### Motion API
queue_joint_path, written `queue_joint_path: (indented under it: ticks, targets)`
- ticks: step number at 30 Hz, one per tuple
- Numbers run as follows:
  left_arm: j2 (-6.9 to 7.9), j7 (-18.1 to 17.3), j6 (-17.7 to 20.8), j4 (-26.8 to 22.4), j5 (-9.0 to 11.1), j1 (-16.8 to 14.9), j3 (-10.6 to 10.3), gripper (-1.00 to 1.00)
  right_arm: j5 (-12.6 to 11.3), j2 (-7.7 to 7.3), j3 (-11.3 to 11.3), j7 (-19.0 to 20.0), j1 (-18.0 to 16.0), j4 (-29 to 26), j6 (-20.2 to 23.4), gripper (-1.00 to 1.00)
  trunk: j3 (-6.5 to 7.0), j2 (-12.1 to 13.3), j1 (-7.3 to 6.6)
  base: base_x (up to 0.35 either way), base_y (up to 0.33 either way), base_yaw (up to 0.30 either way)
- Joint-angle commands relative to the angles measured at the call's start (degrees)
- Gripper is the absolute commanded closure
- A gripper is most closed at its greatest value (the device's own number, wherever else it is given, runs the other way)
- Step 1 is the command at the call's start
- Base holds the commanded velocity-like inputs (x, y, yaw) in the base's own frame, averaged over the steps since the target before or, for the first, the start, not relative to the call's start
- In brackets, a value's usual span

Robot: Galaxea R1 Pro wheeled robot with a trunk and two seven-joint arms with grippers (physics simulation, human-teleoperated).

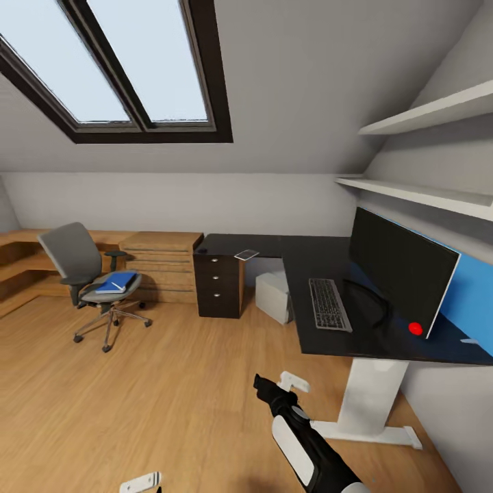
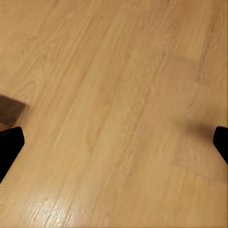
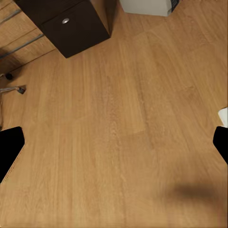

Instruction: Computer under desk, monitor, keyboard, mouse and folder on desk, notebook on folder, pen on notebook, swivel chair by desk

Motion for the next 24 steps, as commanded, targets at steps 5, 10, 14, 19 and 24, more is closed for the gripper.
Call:
queue_joint_path:
  ticks: [5, 10, 14, 19, 24]
  targets:
    - [0.03, 0.37, 0.16, 0.07, 0.41, -0.02, -0.19, -1.00, -0.20, -0.08, 3.55, -0.34, 0.02, -1.44, 0.27, -1.00, -0.08, -0.06, 0.01, 0.000, 0.259, 0.000]
    - [-0.24, 0.57, 0.21, -0.44, 0.25, -0.02, -0.55, -1.00, -0.17, -0.01, 4.73, -0.36, 0.03, -2.44, 0.04, -1.00, -0.08, -0.06, 0.01, 0.000, 0.082, 0.000]
    - [-0.15, 0.66, 0.13, -0.61, 0.23, -0.02, -0.54, -1.00, -0.46, 0.00, 4.93, -0.41, 0.03, -3.83, 0.36, -1.00, 0.28, 0.75, -0.43, 0.000, 0.008, 0.000]
    - [0.01, 0.43, 0.25, -0.47, 0.37, -0.02, -0.26, -1.00, -0.54, -0.02, 4.98, -0.50, 0.03, -4.15, 0.20, -1.00, 1.18, 2.75, -1.53, 0.041, 0.000, 0.000]
    - [0.27, 0.37, 0.07, -0.52, 0.49, -0.02, 0.02, -1.00, 9.87, 0.00, 8.33, -9.44, -0.05, -4.73, 8.55, -1.00, 2.08, 4.76, -2.63, 0.308, 0.150, 0.000]
